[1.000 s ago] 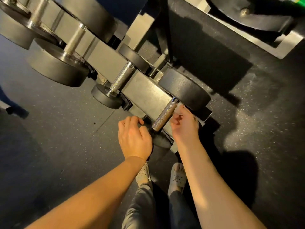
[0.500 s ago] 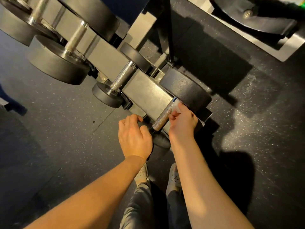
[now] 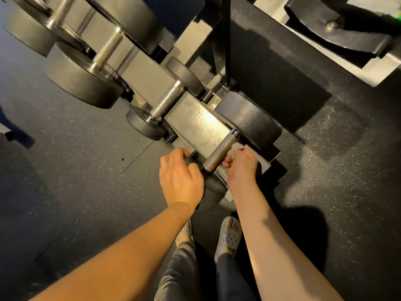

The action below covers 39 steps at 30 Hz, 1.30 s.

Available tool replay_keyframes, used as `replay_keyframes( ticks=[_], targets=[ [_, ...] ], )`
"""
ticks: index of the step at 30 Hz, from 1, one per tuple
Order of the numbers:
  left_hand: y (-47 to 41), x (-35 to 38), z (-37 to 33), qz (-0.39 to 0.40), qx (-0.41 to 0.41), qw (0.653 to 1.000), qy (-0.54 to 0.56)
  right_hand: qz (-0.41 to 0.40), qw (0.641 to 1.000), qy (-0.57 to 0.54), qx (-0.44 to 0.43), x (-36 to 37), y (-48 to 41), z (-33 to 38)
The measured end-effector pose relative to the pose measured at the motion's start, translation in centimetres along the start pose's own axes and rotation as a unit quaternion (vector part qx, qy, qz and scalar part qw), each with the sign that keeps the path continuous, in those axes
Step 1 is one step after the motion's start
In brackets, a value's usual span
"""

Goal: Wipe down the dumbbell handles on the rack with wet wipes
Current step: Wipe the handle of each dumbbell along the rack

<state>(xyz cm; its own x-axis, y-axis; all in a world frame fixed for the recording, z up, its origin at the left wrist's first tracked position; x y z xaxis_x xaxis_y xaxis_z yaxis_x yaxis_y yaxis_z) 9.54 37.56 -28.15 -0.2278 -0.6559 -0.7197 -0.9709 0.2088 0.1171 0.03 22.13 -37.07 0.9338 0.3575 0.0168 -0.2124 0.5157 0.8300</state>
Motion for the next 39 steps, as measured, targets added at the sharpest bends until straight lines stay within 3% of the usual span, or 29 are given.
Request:
replay_keyframes(
  ticks=[1,3,7,11,13,16,18,22,26,30,32,34,35,38,39],
  targets=[
    [0.0,0.0,0.0,-0.002,-0.001,1.000,0.002,0.006,0.996,0.088,-0.032,-0.1,0.3,-0.3],
    [0.0,0.0,-0.1,-0.003,-0.002,1.000,0.001,0.031,0.954,0.277,-0.110,0.1,1.5,-0.8],
    [-0.1,0.0,0.3,-0.005,-0.016,1.000,0.010,0.124,0.806,0.544,-0.196,1.0,3.4,-0.4],
    [0.0,-0.4,0.8,-0.022,-0.051,0.998,0.036,0.072,0.727,0.557,-0.396,2.3,6.0,5.6],
    [0.1,-0.6,1.0,-0.037,-0.064,0.996,0.051,0.076,0.643,0.597,-0.473,4.1,6.9,6.1],
    [0.1,-0.7,1.2,-0.042,-0.073,0.994,0.069,0.134,0.488,0.709,-0.492,6.3,7.4,3.2],
    [0.1,-0.6,1.4,-0.041,-0.077,0.993,0.075,0.196,0.408,0.747,-0.487,7.6,8.4,1.6],
    [0.1,-0.5,1.7,-0.038,-0.079,0.993,0.077,0.295,0.316,0.772,-0.466,10.7,8.4,2.3],
    [0.0,-0.6,1.5,-0.038,-0.066,0.995,0.057,0.313,0.174,0.817,-0.452,12.1,6.7,1.8],
    [-0.1,-0.4,1.2,-0.034,-0.055,0.997,0.036,0.249,0.141,0.877,-0.385,12.9,4.2,4.0],
    [-0.1,-0.4,1.2,-0.035,-0.055,0.997,0.038,0.216,0.101,0.883,-0.404,13.3,4.2,4.4],
    [0.0,-0.5,1.1,-0.037,-0.050,0.997,0.043,0.197,0.094,0.873,-0.436,12.9,5.1,4.3],
    [0.0,-0.5,1.1,-0.037,-0.048,0.997,0.046,0.199,0.117,0.859,-0.457,12.3,5.6,4.1],
    [0.1,-0.5,0.9,-0.035,-0.044,0.997,0.054,0.257,0.264,0.778,-0.508,9.9,7.4,3.0],
    [0.1,-0.5,0.8,-0.034,-0.042,0.997,0.054,0.279,0.283,0.753,-0.525,9.2,8.3,2.4]
  ],
)
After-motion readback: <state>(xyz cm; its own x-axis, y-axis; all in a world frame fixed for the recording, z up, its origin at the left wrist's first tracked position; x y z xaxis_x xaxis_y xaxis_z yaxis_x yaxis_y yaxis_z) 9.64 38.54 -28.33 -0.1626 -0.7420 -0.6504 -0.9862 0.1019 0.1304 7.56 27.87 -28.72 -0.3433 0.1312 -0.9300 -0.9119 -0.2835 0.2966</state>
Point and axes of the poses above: each hand's wrist, its own y-axis away from the middle knuckle, its own x-axis out of the palm, z = x × y, the point moved 9 cm from there along -y, towards the middle knuckle, and after that the axes turned 8 degrees about y, right-handed, at the moved point
